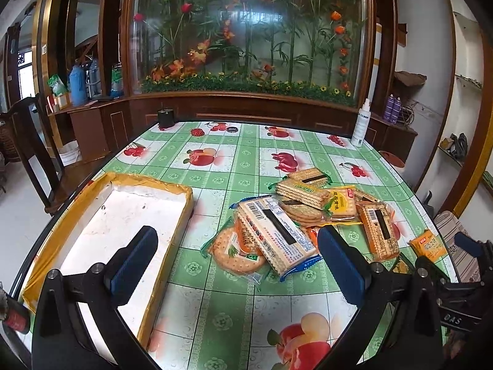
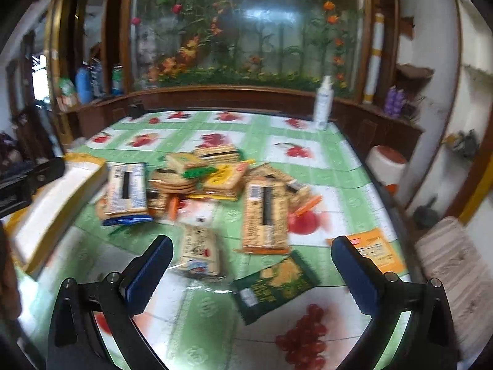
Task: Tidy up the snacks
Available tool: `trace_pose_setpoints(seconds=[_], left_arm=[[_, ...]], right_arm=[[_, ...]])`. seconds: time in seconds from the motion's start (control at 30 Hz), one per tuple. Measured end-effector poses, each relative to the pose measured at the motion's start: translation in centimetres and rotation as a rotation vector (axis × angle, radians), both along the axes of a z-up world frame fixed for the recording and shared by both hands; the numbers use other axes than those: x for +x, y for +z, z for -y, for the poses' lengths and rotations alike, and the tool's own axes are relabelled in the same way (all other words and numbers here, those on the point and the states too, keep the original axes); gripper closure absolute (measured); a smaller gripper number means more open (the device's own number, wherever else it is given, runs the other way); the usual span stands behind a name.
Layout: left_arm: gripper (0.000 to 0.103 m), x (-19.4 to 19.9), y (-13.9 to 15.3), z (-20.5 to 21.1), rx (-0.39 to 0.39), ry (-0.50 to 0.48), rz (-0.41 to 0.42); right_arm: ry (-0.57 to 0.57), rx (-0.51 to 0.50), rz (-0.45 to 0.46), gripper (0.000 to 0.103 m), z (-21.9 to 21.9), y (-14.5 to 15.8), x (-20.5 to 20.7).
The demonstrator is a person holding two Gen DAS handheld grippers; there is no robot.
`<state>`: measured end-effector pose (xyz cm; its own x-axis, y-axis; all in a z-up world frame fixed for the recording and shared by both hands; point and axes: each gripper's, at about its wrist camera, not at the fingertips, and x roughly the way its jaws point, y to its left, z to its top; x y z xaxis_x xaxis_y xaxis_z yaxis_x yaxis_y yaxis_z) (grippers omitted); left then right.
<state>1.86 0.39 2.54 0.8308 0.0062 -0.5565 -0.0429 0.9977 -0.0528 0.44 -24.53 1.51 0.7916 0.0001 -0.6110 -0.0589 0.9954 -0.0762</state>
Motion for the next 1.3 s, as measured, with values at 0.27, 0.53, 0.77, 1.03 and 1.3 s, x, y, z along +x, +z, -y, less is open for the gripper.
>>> trace_pose_setpoints(seconds=[0.27,0.53,0.77,1.03,1.3], left_arm=[[0.000,-0.01,0.00,-0.05,-0.014,-0.010,-0.006],[0.000,-0.14,0.10,-0.02,-0.018,-0.016,-0.006],[0.000,-0.31,0.04,0.14,-0.018,-0.017,-0.009],[0.000,-0.29,-0.30,-0.04,-0.024,-0.012,-0.019],[0.000,0.11,-0.62,-0.10,-0.023,-0.017,-0.031]], right_arm=[[-0.072,-0.101,0.022,0.000,-0.39,0.59,0.27],[-0.077,-0.116,0.022,0.000,-0.65,0.71,-0.13],[-0.081,-0.124,0.024,0.000,-0.72,0.89,-0.33],[-0.079,-0.126,0.021,0.000,-0.78,0.68,-0.39],[-0.083,-0.135,0.017,0.000,-0.86,0.36,-0.18]])
